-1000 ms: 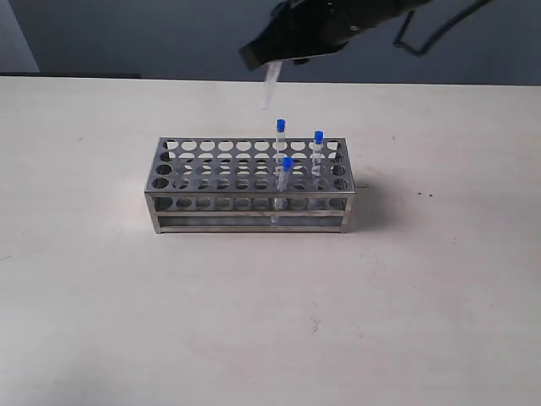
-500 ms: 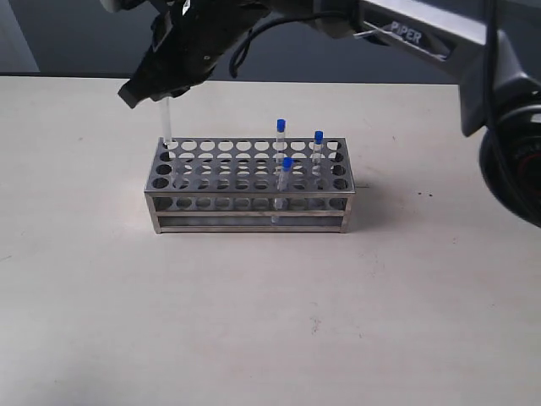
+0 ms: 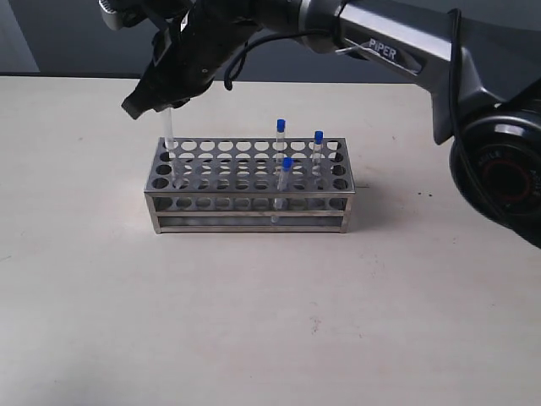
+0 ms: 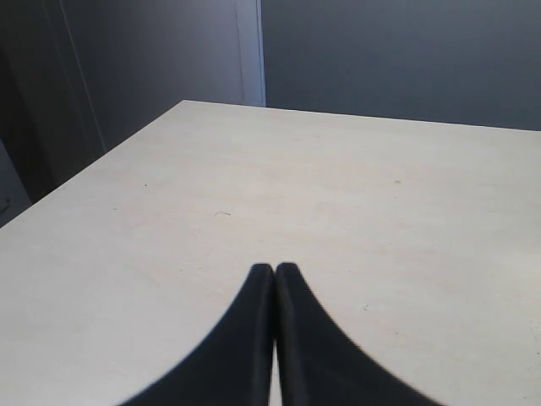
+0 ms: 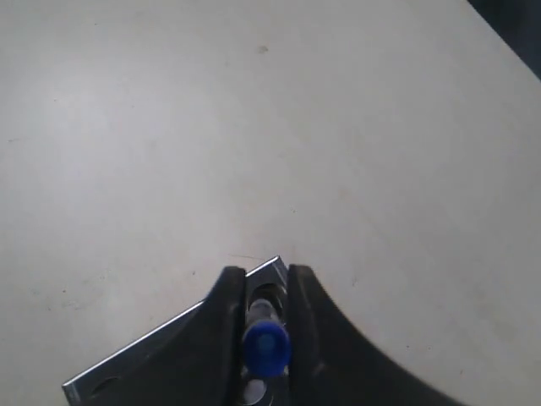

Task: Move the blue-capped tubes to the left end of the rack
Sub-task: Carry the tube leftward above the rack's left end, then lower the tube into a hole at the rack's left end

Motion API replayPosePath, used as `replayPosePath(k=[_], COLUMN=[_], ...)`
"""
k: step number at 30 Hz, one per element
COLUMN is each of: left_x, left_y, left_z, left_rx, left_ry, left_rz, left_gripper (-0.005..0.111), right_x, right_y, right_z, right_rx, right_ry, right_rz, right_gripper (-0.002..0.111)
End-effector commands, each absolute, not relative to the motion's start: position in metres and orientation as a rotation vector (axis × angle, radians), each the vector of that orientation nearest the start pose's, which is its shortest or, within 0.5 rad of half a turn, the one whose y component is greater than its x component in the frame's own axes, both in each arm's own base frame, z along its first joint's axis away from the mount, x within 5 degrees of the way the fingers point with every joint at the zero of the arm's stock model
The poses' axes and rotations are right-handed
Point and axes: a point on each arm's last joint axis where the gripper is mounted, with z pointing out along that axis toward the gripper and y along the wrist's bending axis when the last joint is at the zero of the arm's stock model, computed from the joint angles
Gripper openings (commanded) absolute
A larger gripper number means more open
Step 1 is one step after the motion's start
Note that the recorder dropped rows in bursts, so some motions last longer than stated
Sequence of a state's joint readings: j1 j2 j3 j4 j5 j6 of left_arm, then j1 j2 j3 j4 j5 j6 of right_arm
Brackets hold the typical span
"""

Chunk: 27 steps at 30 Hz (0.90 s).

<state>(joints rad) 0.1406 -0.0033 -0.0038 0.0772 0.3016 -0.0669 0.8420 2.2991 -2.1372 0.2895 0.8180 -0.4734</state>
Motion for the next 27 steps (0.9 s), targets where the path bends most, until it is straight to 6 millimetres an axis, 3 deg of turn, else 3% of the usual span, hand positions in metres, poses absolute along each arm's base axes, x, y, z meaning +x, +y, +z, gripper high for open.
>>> replayPosePath(k=[1, 11, 14, 20, 27], left_x=[0.054, 0.054, 0.054, 0.054, 0.054], left_y=[0.009, 0.009, 0.009, 0.009, 0.009], left_z=[0.187, 0.187, 0.187, 0.187, 0.187], left_rx=[-0.135, -0.135, -0.135, -0.135, -0.135], left_ry=[1.770, 1.770, 1.770, 1.770, 1.770], left_rz=[0.117, 0.117, 0.117, 0.117, 0.117], left_gripper=[0.000, 0.000, 0.000, 0.000, 0.000], right_x=[0.338, 0.339, 0.338, 0.338, 0.338], right_y=[0.407, 0.412, 0.413, 0.418, 0.417], right_z=[0.222, 0.200, 0.200, 0.204, 0.203], right_rx=[-1.412, -1.406, -1.391, -1.323, -1.332], right_ry=[2.114, 2.169, 2.173, 2.161, 2.165], right_rz=[0.517, 0.558, 0.585, 0.661, 0.655], right_gripper=[-0.001, -0.001, 0.007, 0.034, 0.035])
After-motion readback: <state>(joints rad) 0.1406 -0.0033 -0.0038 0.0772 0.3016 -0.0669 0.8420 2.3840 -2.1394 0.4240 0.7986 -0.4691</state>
